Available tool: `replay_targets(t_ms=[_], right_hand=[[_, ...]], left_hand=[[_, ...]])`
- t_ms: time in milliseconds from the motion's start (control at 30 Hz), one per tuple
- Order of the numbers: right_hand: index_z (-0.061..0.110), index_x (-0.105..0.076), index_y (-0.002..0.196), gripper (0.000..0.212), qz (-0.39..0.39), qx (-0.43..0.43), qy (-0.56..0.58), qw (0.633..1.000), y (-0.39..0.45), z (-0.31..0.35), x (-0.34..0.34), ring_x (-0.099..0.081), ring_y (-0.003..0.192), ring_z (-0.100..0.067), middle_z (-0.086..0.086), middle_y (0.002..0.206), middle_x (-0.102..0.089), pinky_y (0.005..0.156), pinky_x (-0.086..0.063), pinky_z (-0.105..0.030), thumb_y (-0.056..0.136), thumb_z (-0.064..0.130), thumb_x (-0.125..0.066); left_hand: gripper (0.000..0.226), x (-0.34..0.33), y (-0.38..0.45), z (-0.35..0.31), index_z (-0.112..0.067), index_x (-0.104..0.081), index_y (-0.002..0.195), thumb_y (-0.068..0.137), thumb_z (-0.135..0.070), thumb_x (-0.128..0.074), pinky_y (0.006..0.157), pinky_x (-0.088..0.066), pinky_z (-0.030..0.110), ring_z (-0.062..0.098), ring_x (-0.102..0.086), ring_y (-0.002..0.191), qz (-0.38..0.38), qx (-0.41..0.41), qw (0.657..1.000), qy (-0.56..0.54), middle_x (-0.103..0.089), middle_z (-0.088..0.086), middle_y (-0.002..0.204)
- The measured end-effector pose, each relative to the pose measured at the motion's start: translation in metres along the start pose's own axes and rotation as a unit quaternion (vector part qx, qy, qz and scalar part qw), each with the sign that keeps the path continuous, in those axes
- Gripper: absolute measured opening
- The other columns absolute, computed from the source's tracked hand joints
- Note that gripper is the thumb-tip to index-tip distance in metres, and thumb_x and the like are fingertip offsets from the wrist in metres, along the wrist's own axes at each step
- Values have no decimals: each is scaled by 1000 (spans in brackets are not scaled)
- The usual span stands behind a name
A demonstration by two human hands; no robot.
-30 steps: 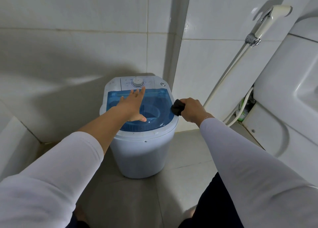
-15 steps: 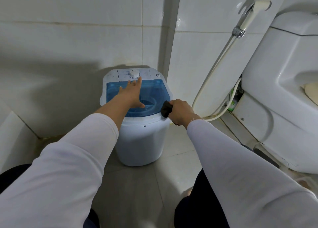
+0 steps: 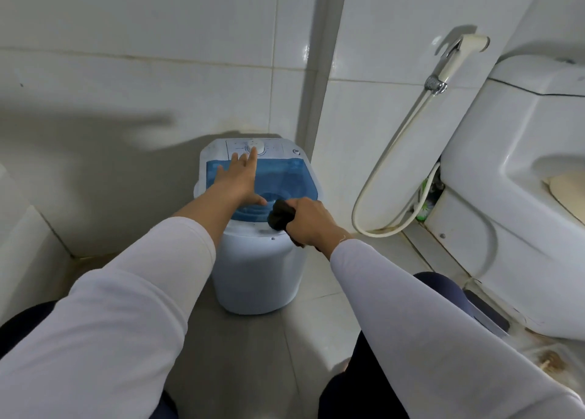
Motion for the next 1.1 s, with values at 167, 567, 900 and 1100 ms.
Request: replay_targets(t_ms=[167,567,900,1100], right_hand=[[14,-57,118,30,-44,-16,-33,998,5,2,15,-57,89,-25,-11,106,-64,84,-52,-35,88,14,-53],[7,-59,112,27,-42,-72,-61,995,3,2,-2,-55,75,-26,-11,88,-58,68,-49,-31,89,20,-52],[7,-56,120,34,-40,-40,-56,997,0,37,-23,-59,85,-27,-14,105,-65,75,-50,-33,88,20,-55],[8,-59,114,31,-30,-8,-76,997,9,65,-40,-57,79,-23,-12,96,-65,73,-52,-31,87,21,-58]], left_hand=[[116,11,-12,38,-14,17,149,80,-35,-73,117,-3,53,28,8,149,2,35,999,-11,4,8,162],[120,4,-10,59,-14,15,150,75,-35,-77,117,-5,55,30,6,149,2,35,999,-30,0,9,162],[125,2,-8,70,-13,12,151,70,-40,-80,116,-9,57,31,-1,149,-27,29,997,-67,-7,10,161],[125,-1,-8,80,-13,9,151,68,-45,-80,116,-7,58,31,-1,148,-40,25,992,-113,-11,10,160]])
Point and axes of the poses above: each hand's wrist, its own y-axis towards the middle knuckle, its own x-axis out of the back of the hand, z = x × y, the point moved 6 cm from there along y, towards the middle knuckle
